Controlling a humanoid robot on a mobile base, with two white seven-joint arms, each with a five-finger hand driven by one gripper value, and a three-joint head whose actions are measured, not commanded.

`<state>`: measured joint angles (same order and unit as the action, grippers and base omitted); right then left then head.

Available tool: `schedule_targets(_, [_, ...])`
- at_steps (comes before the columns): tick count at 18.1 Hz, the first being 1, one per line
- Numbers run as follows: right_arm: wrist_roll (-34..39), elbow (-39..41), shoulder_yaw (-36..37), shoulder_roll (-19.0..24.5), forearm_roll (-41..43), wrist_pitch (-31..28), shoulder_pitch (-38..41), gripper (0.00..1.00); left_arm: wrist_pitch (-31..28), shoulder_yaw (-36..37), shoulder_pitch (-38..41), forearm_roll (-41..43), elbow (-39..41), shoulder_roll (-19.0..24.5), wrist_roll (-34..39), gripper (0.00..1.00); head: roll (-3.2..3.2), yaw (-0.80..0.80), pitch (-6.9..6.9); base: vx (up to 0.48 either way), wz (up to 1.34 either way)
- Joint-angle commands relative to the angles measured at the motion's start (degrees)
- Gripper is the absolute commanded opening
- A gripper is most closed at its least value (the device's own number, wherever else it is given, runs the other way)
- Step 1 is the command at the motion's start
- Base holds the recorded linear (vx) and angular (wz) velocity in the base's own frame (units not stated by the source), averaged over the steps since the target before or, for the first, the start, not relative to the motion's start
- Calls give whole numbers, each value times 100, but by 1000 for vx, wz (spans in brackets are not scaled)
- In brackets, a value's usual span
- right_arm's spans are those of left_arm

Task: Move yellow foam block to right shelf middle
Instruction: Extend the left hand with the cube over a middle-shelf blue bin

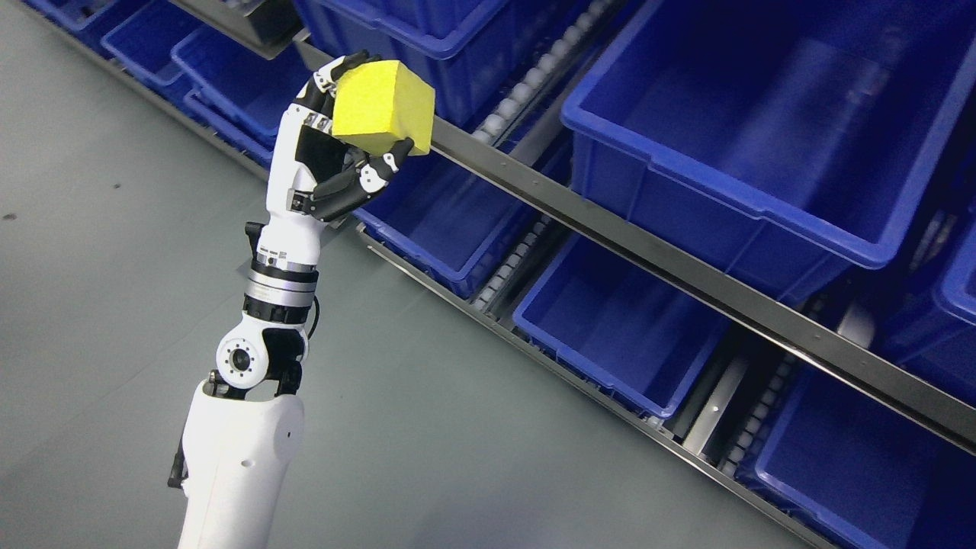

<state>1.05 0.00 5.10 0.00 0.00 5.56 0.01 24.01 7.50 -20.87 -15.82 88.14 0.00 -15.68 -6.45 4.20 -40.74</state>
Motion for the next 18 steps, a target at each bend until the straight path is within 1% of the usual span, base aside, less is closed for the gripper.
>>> schedule_targets(1, [0,100,0,-100,0,-2,-10,100,-2,1156,-83,0,791,100,-137,41,0,0,0,208,-672])
schedule_targets(3, [0,100,0,-100,0,-2,-10,100,-28,1402,-320,0,958,100,-137,41,0,0,0,160,-605])
schedule_targets(5, [0,100,0,-100,0,-2,-10,100,-81,1421,-803,-9,959,100,-128,41,0,0,0,118,-484])
schedule_targets(8, [0,100,0,-100,0,-2,-10,100,-667,1438,-1611,-78,942,100,-120,41,0,0,0,79,-384])
schedule_targets(10, [0,100,0,-100,0,-2,-10,100,-1378,1517,-2121,-333,793,100,-76,41,0,0,0,51,-233])
schedule_targets(12, [0,100,0,-100,0,-2,-18,100,-1758,1544,-2534,-378,373,100,-67,41,0,0,0,32,-129])
schedule_targets(14, [0,100,0,-100,0,-2,-10,100,-2101,1622,-2868,-369,-285,100,-75,41,0,0,0,26,-113])
schedule_targets(18, [0,100,0,-100,0,-2,-10,100,-2839,1878,-3387,-343,-1166,100,-67,43,0,0,0,31,-129])
